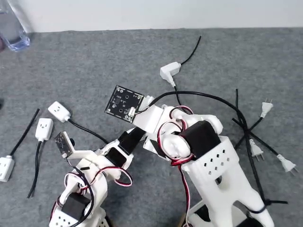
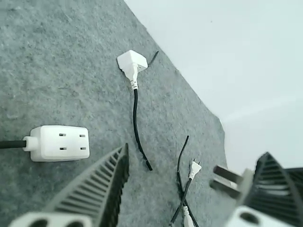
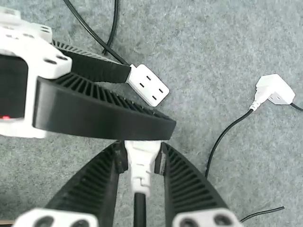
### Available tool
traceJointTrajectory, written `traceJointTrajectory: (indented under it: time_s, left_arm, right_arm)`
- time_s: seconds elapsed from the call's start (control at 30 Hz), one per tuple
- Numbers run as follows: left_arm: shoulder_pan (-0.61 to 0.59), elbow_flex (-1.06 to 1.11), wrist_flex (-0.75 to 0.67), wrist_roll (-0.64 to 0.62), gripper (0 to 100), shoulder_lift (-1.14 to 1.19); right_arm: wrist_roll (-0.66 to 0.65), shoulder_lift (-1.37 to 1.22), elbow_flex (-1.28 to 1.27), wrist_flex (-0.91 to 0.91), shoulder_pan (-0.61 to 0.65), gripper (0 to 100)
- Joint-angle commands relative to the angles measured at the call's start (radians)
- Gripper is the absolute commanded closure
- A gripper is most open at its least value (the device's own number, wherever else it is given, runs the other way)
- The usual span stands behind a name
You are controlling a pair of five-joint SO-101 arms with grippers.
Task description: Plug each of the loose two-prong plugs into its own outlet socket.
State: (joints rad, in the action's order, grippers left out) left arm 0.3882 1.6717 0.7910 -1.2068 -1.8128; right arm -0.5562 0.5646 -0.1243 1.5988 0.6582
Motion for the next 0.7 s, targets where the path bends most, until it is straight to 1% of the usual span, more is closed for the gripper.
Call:
traceJointTrajectory:
  time_s: [0.0, 0.67]
  left_arm:
    - [0.002, 0.012, 0.006, -0.005, 62, -0.008]
    - [0.002, 0.012, 0.006, -0.002, 62, -0.008]
  right_arm:
    - [-0.003, 0.054, 0.112, 0.005, -0.015, 99.1]
    - [-0.002, 0.053, 0.112, -0.005, -0.021, 99.1]
